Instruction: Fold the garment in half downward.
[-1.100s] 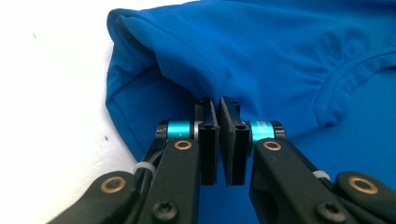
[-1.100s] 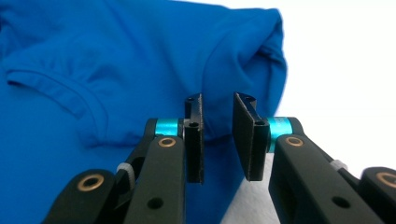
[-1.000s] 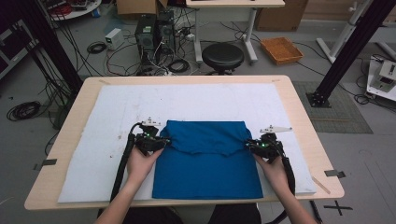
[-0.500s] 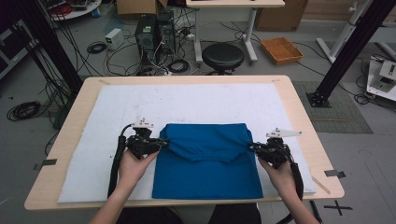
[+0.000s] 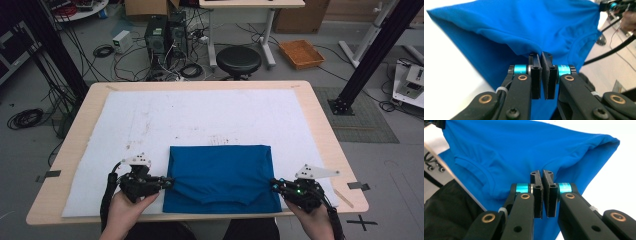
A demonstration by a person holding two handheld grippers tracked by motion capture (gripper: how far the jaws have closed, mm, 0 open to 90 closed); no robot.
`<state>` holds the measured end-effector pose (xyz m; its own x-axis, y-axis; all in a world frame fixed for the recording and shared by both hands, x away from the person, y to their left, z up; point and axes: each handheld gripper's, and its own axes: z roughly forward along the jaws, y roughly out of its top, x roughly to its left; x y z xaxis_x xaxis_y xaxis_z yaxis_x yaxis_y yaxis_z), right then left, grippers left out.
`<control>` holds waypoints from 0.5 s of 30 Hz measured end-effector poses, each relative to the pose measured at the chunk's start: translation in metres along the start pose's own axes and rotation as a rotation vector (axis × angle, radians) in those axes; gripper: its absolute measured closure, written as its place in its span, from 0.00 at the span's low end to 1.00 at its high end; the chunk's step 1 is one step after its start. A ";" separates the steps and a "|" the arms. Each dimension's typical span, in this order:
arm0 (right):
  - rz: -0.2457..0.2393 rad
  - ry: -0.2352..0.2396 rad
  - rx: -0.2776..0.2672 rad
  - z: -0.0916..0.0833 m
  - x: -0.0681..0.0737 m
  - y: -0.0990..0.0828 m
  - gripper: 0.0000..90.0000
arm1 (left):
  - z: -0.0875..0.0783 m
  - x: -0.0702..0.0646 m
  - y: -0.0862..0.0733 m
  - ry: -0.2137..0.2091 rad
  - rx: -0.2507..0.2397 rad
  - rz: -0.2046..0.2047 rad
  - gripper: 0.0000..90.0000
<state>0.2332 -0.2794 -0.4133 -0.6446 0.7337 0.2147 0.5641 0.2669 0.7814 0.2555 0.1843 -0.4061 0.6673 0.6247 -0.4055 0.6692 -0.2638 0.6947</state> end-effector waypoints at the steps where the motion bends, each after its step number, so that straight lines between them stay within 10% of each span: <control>1: -0.004 0.001 0.008 0.000 0.001 -0.003 0.97 | 0.000 0.000 -0.003 -0.001 0.007 -0.004 0.96; 15: 0.001 0.012 0.028 -0.007 0.010 -0.018 0.97 | -0.003 0.000 -0.022 -0.033 0.033 -0.038 0.96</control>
<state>0.2127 -0.2814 -0.4208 -0.6504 0.7262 0.2225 0.5784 0.2837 0.7648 0.2398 0.1919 -0.4194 0.6514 0.6104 -0.4507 0.7042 -0.2653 0.6585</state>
